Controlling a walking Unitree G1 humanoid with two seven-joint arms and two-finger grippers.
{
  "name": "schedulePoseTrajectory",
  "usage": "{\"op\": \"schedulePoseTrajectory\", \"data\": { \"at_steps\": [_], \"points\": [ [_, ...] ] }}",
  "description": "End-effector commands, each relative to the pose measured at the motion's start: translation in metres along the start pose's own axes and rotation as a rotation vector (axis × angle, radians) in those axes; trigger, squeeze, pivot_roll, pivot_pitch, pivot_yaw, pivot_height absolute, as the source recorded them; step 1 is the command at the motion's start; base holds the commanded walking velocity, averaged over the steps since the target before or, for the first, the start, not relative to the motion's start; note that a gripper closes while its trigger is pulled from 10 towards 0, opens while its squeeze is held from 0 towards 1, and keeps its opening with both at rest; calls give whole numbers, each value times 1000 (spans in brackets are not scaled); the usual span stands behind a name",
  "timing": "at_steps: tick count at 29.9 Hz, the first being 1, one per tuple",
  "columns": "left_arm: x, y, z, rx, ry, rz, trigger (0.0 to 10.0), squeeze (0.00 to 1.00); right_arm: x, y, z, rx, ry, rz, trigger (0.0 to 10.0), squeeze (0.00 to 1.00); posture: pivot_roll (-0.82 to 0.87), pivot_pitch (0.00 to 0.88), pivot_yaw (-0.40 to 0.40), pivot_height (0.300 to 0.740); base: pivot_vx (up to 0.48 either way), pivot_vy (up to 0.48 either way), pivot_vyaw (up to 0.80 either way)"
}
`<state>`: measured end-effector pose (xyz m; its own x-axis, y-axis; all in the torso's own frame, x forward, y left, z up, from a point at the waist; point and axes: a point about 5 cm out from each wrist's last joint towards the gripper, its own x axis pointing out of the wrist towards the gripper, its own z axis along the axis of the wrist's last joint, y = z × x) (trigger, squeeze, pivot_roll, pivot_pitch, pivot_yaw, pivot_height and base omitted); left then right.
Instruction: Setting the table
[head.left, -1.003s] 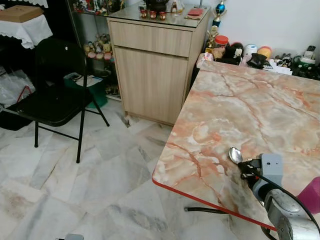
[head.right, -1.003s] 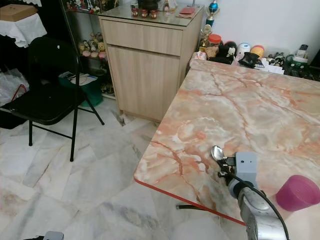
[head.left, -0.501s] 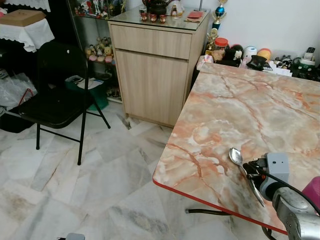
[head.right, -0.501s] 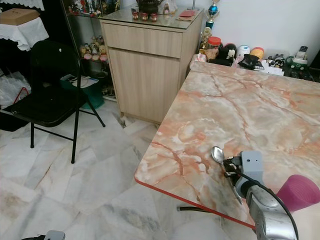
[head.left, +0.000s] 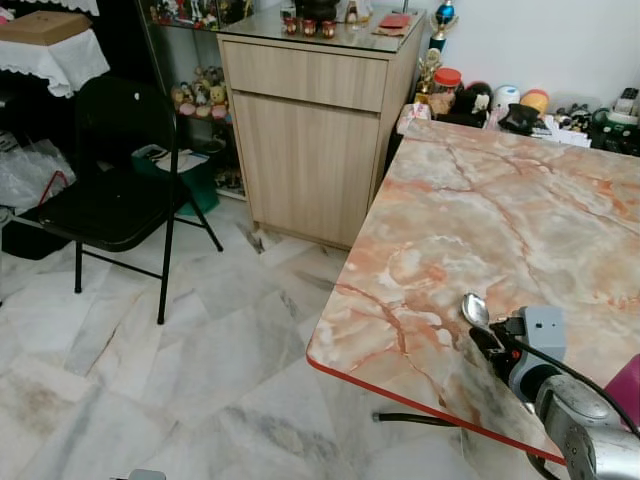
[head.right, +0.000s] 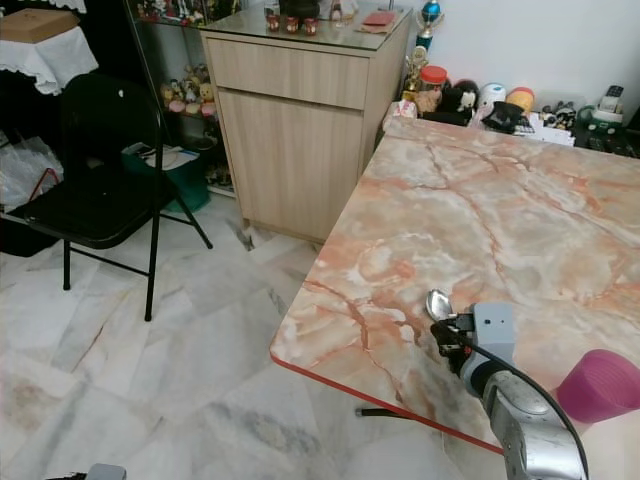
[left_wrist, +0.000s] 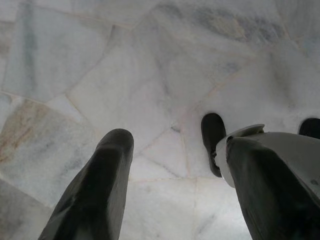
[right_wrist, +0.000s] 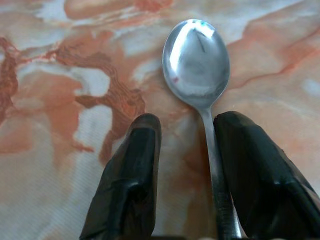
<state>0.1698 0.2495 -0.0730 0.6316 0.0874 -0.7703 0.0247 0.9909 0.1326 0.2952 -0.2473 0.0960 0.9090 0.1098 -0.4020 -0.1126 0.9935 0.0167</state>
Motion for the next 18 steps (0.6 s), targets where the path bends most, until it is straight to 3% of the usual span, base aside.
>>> {"op": "schedulePoseTrajectory", "data": {
  "at_steps": [1,18],
  "points": [
    [-2,2,-6,10,25,3,10000,0,-4,-6,2,-22,6,-19,10000,0,4,141,12,740,0,0,0],
    [-1,0,-6,12,27,-2,10000,0,-3,-12,6,-44,5,-43,10000,0,6,118,8,740,0,0,0]
  ]
}}
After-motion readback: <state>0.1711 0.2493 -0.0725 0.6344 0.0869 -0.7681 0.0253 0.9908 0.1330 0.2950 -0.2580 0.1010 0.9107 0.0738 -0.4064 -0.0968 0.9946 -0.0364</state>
